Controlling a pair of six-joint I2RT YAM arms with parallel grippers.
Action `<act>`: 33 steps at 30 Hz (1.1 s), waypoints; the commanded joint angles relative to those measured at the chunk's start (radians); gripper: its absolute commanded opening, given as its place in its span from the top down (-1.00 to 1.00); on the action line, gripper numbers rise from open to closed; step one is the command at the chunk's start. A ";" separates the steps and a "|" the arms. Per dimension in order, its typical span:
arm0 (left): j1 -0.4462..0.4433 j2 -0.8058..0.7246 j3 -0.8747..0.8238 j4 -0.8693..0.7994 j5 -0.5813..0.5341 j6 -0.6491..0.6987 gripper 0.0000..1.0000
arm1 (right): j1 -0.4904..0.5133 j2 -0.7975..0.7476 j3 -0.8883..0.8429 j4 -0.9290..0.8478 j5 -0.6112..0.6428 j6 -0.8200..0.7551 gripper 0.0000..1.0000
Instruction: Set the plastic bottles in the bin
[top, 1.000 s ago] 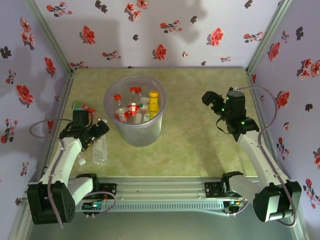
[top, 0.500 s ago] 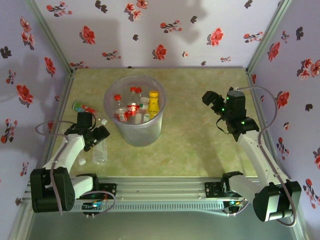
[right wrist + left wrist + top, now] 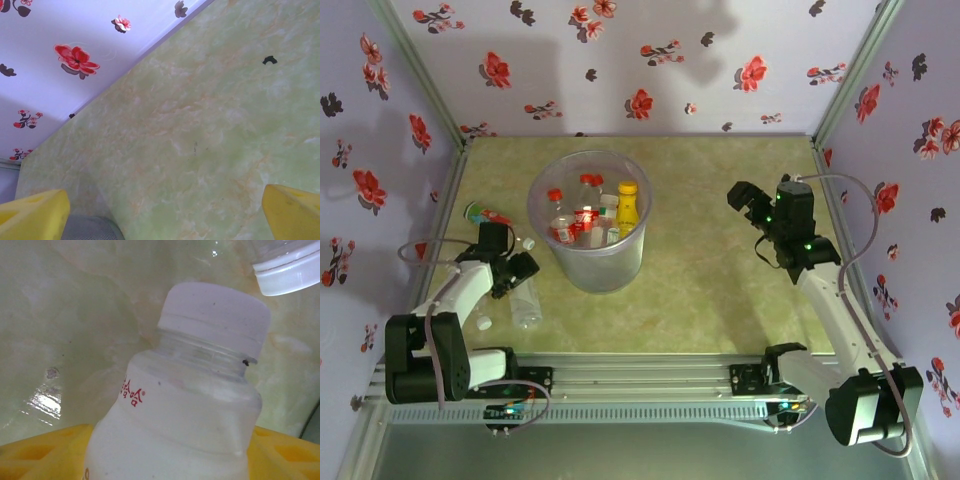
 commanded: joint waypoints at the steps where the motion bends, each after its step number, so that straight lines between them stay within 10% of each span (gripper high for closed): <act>1: 0.002 -0.009 0.027 -0.017 -0.018 0.015 -0.35 | -0.009 -0.021 0.004 -0.017 0.014 -0.024 -0.99; 21: -0.007 -0.273 0.718 -0.237 -0.321 0.153 0.14 | -0.020 -0.038 0.012 -0.039 0.021 -0.024 -0.99; 33: -0.447 0.019 1.188 -0.131 -0.295 0.290 0.65 | -0.022 -0.065 0.027 -0.057 0.015 -0.005 -0.99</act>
